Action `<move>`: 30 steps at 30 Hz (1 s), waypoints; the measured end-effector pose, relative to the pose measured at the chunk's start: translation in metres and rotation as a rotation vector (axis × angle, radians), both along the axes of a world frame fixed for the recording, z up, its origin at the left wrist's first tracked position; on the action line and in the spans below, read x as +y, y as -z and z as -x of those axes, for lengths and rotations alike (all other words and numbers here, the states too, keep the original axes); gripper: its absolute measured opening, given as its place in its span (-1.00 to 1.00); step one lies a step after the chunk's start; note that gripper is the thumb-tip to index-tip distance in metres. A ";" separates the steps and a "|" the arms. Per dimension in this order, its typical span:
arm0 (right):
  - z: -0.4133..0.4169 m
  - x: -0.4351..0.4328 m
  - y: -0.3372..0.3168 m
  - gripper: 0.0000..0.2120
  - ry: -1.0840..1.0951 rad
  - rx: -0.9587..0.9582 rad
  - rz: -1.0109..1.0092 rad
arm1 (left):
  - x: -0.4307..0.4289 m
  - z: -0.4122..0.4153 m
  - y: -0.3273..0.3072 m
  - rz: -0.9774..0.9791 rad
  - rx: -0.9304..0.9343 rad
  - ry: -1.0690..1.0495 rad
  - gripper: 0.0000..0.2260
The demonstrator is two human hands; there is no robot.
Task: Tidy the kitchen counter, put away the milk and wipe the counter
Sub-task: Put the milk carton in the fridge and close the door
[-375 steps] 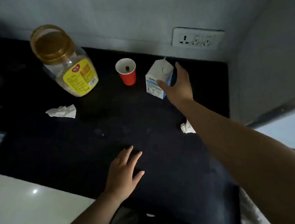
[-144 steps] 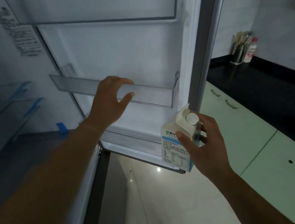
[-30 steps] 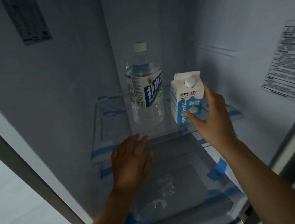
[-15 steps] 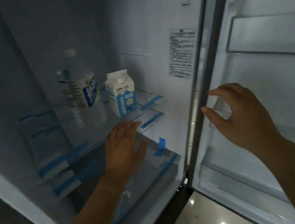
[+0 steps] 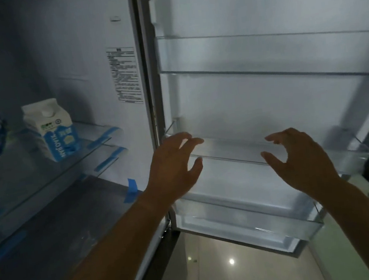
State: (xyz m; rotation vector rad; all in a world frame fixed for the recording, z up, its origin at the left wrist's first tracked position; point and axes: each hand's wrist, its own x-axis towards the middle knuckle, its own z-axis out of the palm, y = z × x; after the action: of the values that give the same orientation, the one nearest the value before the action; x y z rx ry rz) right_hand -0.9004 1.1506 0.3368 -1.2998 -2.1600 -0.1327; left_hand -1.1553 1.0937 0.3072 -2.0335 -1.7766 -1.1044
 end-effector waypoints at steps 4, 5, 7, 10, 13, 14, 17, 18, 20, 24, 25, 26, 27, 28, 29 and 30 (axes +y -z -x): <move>-0.036 0.012 0.002 -0.77 0.013 0.014 0.032 | 0.022 -0.035 -0.003 0.021 0.046 -0.031 -0.61; -0.045 0.014 0.003 -0.78 0.013 0.022 0.032 | 0.025 -0.045 -0.002 0.026 0.054 -0.039 -0.60; -0.062 0.015 0.003 -0.80 -0.008 0.047 0.045 | 0.031 -0.063 0.002 0.029 0.072 -0.062 -0.59; -0.075 0.014 0.006 -0.74 -0.076 0.026 0.062 | 0.032 -0.080 0.010 0.048 0.062 -0.122 -0.57; -0.079 0.013 0.007 -0.64 -0.130 -0.035 0.047 | 0.029 -0.087 0.013 0.104 0.036 -0.180 -0.57; -0.080 0.011 0.006 -0.63 -0.152 -0.030 0.048 | 0.027 -0.088 0.013 0.117 0.030 -0.202 -0.58; -0.091 0.007 0.001 -0.66 -0.211 0.007 0.044 | 0.016 -0.097 0.011 0.157 0.021 -0.289 -0.58; -0.096 0.005 0.000 -0.67 -0.225 0.018 0.032 | 0.011 -0.102 0.008 0.161 0.021 -0.316 -0.56; -0.106 0.001 -0.002 -0.68 -0.247 0.036 0.028 | -0.001 -0.117 -0.001 0.112 0.057 -0.322 -0.53; -0.114 -0.014 0.000 -0.68 -0.327 0.046 0.058 | -0.017 -0.160 -0.015 0.121 0.172 -0.224 -0.62; -0.114 -0.017 0.000 -0.67 -0.346 0.045 0.063 | -0.019 -0.167 -0.015 0.149 0.171 -0.215 -0.63; -0.114 -0.021 0.001 -0.67 -0.359 0.044 0.061 | -0.021 -0.171 -0.013 0.168 0.156 -0.209 -0.64; -0.113 -0.023 0.002 -0.67 -0.369 0.045 0.054 | -0.024 -0.172 -0.010 0.173 0.130 -0.204 -0.64; -0.113 -0.026 0.004 -0.67 -0.378 0.048 0.040 | -0.027 -0.172 -0.006 0.172 0.098 -0.198 -0.64; -0.113 -0.029 0.005 -0.68 -0.384 0.053 0.023 | -0.031 -0.171 -0.003 0.176 0.067 -0.193 -0.64; -0.114 -0.032 0.006 -0.70 -0.390 0.057 0.004 | -0.035 -0.170 -0.001 0.182 0.045 -0.190 -0.62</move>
State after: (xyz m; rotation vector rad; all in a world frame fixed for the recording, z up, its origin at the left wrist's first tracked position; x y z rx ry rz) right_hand -0.7869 1.1188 0.3312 -0.8511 -2.3174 0.0659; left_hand -0.9851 1.0590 0.3080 -1.9180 -2.0634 -0.8648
